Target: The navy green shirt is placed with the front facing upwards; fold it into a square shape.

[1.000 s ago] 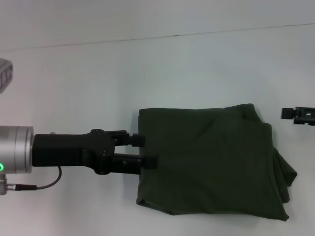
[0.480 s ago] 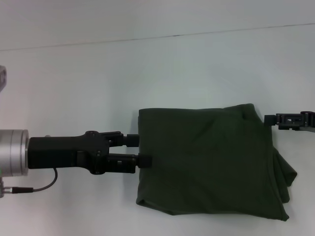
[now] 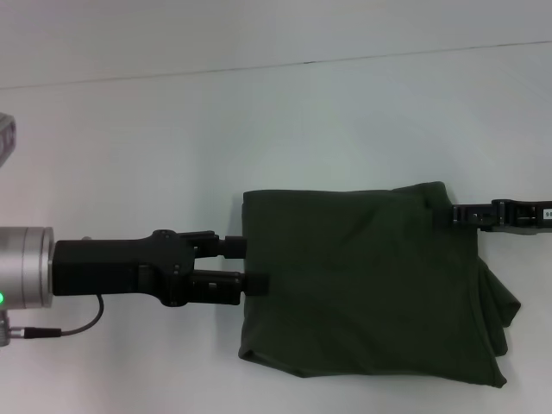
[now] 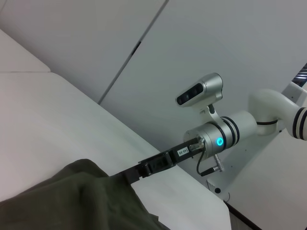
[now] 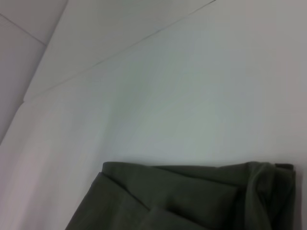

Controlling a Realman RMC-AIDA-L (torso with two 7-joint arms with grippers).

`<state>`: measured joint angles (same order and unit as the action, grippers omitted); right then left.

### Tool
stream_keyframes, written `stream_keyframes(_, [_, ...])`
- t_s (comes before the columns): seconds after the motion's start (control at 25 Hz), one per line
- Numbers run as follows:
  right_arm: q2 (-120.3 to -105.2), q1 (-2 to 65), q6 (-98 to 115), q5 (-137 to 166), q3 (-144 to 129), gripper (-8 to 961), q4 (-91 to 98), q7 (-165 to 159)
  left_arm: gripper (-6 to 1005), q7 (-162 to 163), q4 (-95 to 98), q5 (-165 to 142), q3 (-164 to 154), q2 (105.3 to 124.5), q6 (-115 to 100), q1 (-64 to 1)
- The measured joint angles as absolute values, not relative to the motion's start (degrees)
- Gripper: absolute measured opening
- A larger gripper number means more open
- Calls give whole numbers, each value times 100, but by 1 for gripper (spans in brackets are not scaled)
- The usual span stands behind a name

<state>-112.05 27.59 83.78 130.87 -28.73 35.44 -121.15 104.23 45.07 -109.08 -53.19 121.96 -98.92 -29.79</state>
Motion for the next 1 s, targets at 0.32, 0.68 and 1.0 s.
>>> stream_keyframes(0.32, [-11234,2749,8279,13053,-2837,750,3561,-12108,874,10414,4422,-10916,-5306,12191,-9872,-2988])
stream_keyframes(0.68, [-11263,2734,8271,13039,-2819,397,3615,-12057,875,10407,4420,-10916,-5310,12222,-9849,-2997])
stream_keyframes(1.0, [-11254,2701,8159,13024,-2531,123,3622,-12047,872,10406,4398,-10916,-5304,12233,-9813,-2998])
